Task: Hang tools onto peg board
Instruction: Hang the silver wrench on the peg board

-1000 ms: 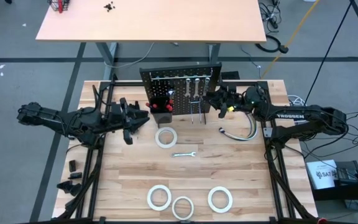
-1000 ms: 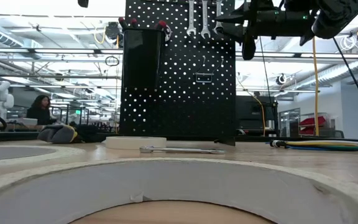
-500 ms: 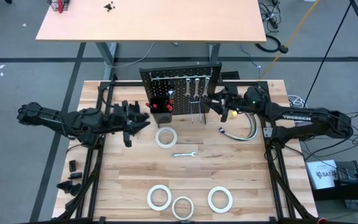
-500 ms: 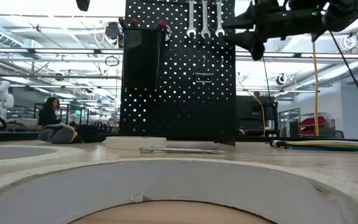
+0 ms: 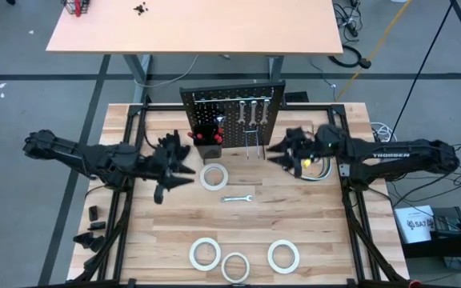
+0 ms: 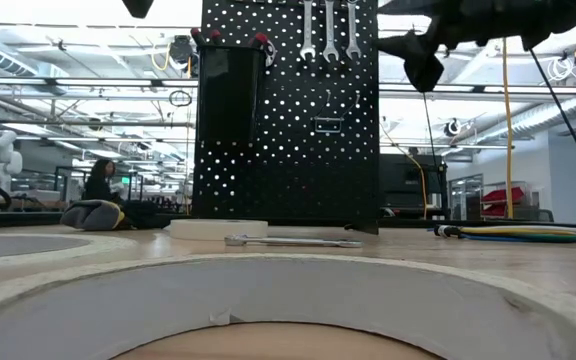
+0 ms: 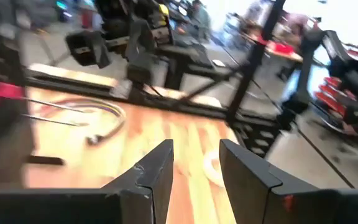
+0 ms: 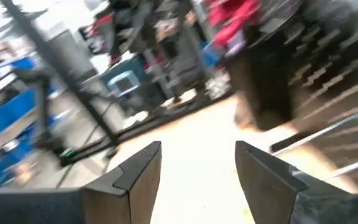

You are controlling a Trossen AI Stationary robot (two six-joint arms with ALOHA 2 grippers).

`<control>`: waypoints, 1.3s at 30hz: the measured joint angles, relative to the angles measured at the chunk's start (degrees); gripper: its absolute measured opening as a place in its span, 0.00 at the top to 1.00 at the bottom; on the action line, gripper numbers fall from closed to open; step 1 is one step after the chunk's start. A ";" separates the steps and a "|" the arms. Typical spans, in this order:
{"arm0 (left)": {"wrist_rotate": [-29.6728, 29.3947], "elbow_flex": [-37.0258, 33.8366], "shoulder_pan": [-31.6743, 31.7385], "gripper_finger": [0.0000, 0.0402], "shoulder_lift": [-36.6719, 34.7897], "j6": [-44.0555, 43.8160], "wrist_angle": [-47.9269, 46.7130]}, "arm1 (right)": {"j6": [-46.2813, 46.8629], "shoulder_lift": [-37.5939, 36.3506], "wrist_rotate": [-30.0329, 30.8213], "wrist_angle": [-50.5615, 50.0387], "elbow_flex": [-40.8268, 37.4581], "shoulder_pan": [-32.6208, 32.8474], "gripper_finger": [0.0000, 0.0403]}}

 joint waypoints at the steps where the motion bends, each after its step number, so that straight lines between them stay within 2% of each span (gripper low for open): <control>1: 0.73 0.00 -0.71 0.67 0.80 0.08 0.10 | 0.82 0.52 0.39 -0.12 0.00 1.98 0.51; 9: 1.96 0.00 -6.63 0.67 10.60 -0.11 0.09 | 7.34 8.16 8.93 1.16 0.00 18.26 0.51; 16: 0.56 0.00 -9.06 0.67 21.45 -0.06 0.90 | 9.27 19.61 13.86 11.43 0.00 27.60 0.51; 22: -1.73 0.00 -9.01 0.67 31.58 -0.02 1.35 | 9.38 32.66 14.51 25.27 0.00 30.45 0.51; 25: -4.12 0.00 -9.01 0.67 36.42 0.11 1.47 | 8.23 38.62 15.82 29.13 0.02 30.49 0.51; 30: -11.58 -0.02 -8.78 0.67 43.28 1.38 6.19 | 8.99 44.04 24.58 30.04 0.02 30.50 0.51; 32: -11.98 0.00 -8.08 0.68 46.02 1.96 10.38 | 9.38 45.29 29.09 30.60 0.02 30.47 0.51; 35: -12.01 0.00 -6.59 0.74 49.66 1.62 13.85 | 9.40 46.20 32.38 32.11 0.02 30.45 0.51; 39: -12.15 -0.02 -4.78 0.88 51.81 1.42 14.31 | 9.34 46.78 32.90 33.59 0.04 30.47 0.51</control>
